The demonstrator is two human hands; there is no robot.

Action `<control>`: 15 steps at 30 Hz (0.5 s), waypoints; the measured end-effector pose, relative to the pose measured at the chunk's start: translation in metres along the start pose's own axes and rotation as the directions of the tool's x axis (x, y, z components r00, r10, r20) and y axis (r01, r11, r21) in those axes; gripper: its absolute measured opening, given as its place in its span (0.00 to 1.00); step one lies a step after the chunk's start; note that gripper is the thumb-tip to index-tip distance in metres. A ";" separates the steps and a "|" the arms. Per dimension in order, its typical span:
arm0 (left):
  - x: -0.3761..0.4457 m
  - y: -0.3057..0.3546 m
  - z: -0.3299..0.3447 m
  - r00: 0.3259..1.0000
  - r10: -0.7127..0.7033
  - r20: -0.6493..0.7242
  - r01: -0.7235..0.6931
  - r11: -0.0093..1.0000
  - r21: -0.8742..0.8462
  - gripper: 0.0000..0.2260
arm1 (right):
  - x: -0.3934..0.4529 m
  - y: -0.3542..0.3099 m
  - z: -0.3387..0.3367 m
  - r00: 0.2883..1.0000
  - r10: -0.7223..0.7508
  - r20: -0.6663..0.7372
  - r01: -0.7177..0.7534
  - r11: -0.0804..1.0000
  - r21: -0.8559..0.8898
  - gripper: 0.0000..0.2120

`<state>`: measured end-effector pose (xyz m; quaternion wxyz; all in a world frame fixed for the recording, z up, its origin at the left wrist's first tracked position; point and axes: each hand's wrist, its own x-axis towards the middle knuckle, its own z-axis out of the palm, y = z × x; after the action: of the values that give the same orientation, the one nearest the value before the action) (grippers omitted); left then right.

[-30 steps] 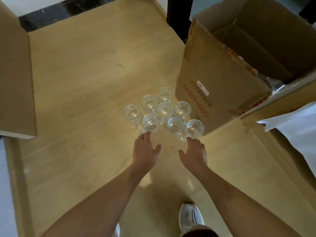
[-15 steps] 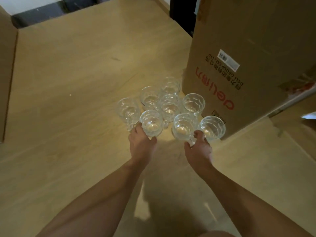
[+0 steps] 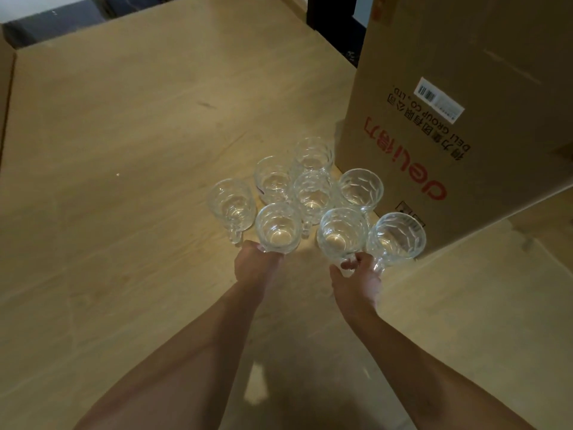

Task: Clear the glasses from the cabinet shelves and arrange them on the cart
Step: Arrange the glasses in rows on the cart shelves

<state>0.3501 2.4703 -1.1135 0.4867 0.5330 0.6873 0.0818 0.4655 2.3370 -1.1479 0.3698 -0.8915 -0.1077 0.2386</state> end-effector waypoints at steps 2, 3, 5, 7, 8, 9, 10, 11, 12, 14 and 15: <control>0.003 -0.006 0.003 0.999 -0.029 0.034 0.030 0.999 -0.041 0.14 | 0.001 0.000 0.004 0.999 0.047 0.008 -0.048 0.993 0.108 0.17; 0.004 -0.009 0.004 0.999 -0.031 0.042 0.033 0.998 -0.053 0.11 | 0.001 0.000 0.005 0.997 0.076 0.011 -0.077 0.982 0.174 0.14; 0.006 -0.015 0.006 0.998 -0.028 0.062 0.033 0.997 -0.076 0.08 | 0.000 0.002 0.007 0.994 0.114 0.004 -0.111 0.961 0.254 0.09; 0.006 -0.020 0.007 0.993 -0.034 0.112 0.046 0.993 -0.105 0.09 | -0.001 0.004 0.010 0.994 0.111 -0.011 -0.106 0.968 0.229 0.10; 0.006 -0.021 0.006 0.988 -0.044 0.147 0.063 0.989 -0.132 0.09 | -0.002 0.004 0.011 0.993 0.120 -0.003 -0.116 0.967 0.229 0.11; 0.006 -0.022 0.006 0.982 -0.056 0.182 0.087 0.982 -0.165 0.09 | -0.003 0.003 0.012 0.991 0.133 0.012 -0.132 0.959 0.249 0.12; 0.006 -0.022 0.006 0.975 -0.068 0.212 0.110 0.975 -0.193 0.08 | -0.003 0.002 0.012 0.989 0.145 0.031 -0.148 0.950 0.274 0.12; 0.005 -0.021 0.007 0.970 -0.078 0.229 0.127 0.970 -0.207 0.07 | -0.003 0.001 0.013 0.987 0.154 0.046 -0.161 0.944 0.288 0.13; 0.004 -0.021 0.008 0.968 -0.085 0.236 0.137 0.967 -0.215 0.07 | -0.003 0.000 0.013 0.985 0.165 0.058 -0.175 0.943 0.284 0.14; 0.004 -0.021 0.009 0.970 -0.087 0.226 0.140 0.963 -0.230 0.08 | -0.002 -0.002 0.012 0.978 0.194 0.077 -0.208 0.940 0.272 0.15; 0.003 -0.022 0.009 0.973 -0.085 0.215 0.136 0.962 -0.236 0.09 | -0.003 -0.003 0.011 0.975 0.205 0.081 -0.219 0.940 0.262 0.16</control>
<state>0.3426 2.4600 -1.1336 0.6211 0.4337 0.6473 0.0852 0.4575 2.3444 -1.1516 0.4570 -0.8325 0.0126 0.3129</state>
